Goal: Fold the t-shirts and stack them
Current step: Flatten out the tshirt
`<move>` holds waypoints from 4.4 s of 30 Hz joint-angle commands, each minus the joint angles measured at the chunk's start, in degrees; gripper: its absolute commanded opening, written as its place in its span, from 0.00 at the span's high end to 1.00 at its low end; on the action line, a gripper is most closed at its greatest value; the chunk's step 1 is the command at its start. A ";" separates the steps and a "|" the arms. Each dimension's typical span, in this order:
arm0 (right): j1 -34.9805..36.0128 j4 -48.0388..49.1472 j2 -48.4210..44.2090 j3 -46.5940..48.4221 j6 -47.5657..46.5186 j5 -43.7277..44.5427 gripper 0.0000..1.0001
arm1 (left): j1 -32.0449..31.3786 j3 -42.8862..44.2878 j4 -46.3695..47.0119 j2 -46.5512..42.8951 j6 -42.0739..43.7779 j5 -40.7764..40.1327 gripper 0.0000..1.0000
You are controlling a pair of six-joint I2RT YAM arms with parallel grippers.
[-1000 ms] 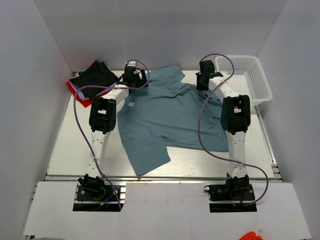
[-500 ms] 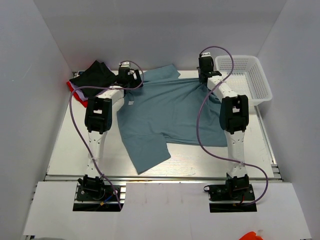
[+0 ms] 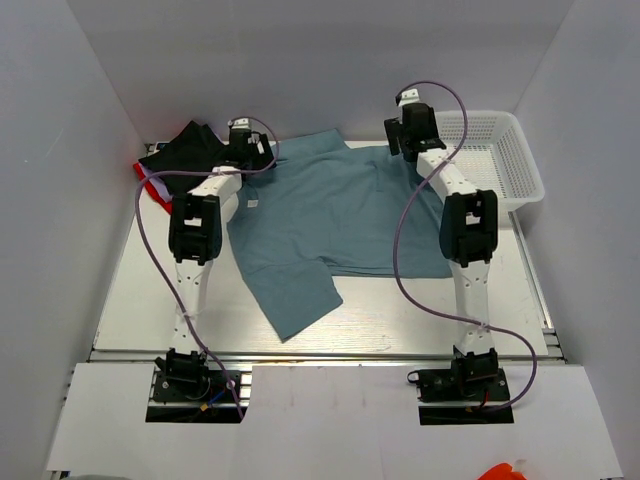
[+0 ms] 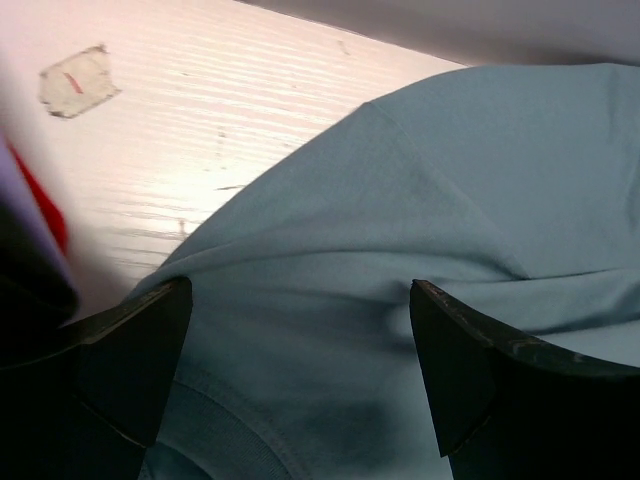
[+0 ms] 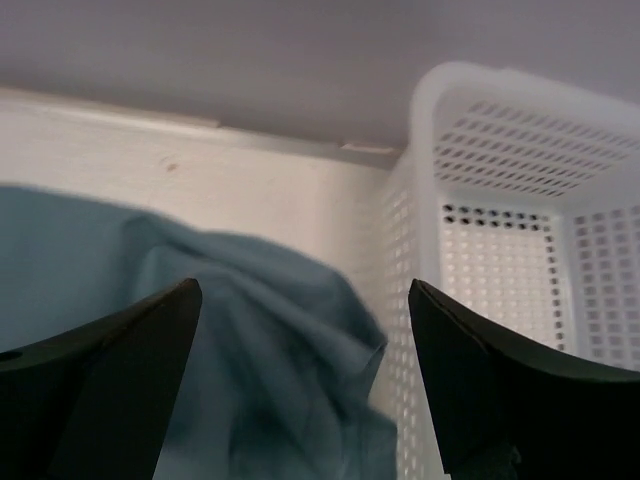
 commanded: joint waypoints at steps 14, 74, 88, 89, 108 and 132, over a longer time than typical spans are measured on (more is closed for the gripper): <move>0.01 -9.29 -50.43 -48.48 32.00 -19.46 0.10 | -2.51 -19.03 -7.71 -30.75 3.58 23.01 0.00; -18.09 -4.99 -62.33 -82.61 44.85 -20.32 0.35 | -27.92 -88.15 -21.33 -72.17 -15.93 13.70 1.00; -19.06 -4.90 -56.36 -82.08 47.31 -15.92 0.39 | -27.92 -87.62 -22.92 -76.31 -15.93 11.33 1.00; -19.06 -4.90 -56.09 -82.17 47.48 -15.48 0.43 | -27.92 -87.62 -22.92 -75.78 -15.93 10.80 1.00; -18.45 -12.46 -73.75 -74.19 39.58 -28.13 1.00 | -27.39 -63.56 -16.36 -92.29 -7.34 -13.90 1.00; -18.71 -29.93 -80.87 -21.98 25.33 -25.94 1.00 | -27.39 -6.25 -8.06 -85.72 28.09 -25.33 1.00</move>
